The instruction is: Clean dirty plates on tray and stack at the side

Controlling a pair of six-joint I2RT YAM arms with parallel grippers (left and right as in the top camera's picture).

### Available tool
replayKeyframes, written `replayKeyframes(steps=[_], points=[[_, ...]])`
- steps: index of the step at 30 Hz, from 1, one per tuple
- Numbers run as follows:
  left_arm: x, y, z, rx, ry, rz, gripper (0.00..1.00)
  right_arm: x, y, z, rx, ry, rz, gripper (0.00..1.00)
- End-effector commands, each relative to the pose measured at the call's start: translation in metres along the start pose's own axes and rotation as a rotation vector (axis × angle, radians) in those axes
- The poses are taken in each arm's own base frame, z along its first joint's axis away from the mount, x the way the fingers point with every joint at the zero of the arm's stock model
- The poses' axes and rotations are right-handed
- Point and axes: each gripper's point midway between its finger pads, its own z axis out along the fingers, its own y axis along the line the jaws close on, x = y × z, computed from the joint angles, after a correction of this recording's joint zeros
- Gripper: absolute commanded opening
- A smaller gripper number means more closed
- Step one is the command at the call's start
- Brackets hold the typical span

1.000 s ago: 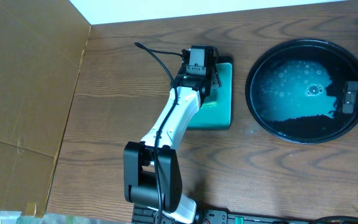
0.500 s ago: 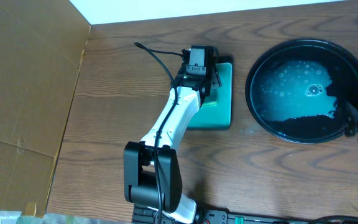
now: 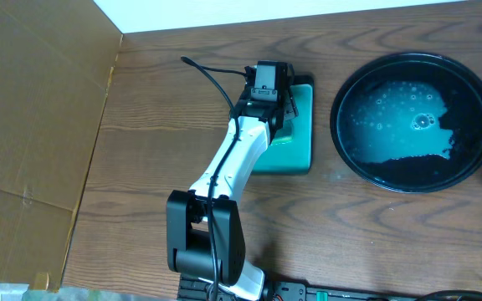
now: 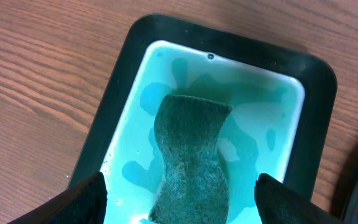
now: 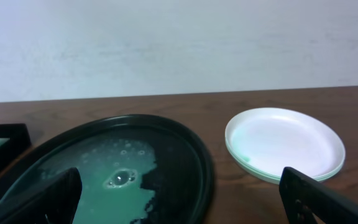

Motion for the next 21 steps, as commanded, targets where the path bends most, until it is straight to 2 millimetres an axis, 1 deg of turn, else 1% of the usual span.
replayKeyframes(steps=[1,6,9,13,18,21], points=[[0.001,0.003,0.001,-0.009,0.002,-0.003,0.77,-0.001,-0.002,-0.003,-0.009,-0.022,-0.016,0.99],[0.001,0.003,0.001,-0.01,0.002,-0.003,0.77,-0.011,-0.003,-0.007,-0.002,-0.063,-0.07,0.99],[0.001,0.003,0.001,-0.01,0.003,-0.003,0.77,-0.011,-0.002,-0.009,-0.001,-0.068,-0.093,0.99],[0.001,0.003,0.001,-0.009,0.002,-0.003,0.77,-0.002,-0.004,-0.013,0.009,-0.037,-0.088,0.99],[0.001,0.003,0.001,-0.01,0.003,-0.003,0.77,0.012,-0.008,-0.013,0.029,0.022,-0.08,0.99],[0.001,0.003,0.001,-0.009,0.003,-0.003,0.77,0.014,-0.006,-0.013,0.034,0.027,-0.085,0.99]])
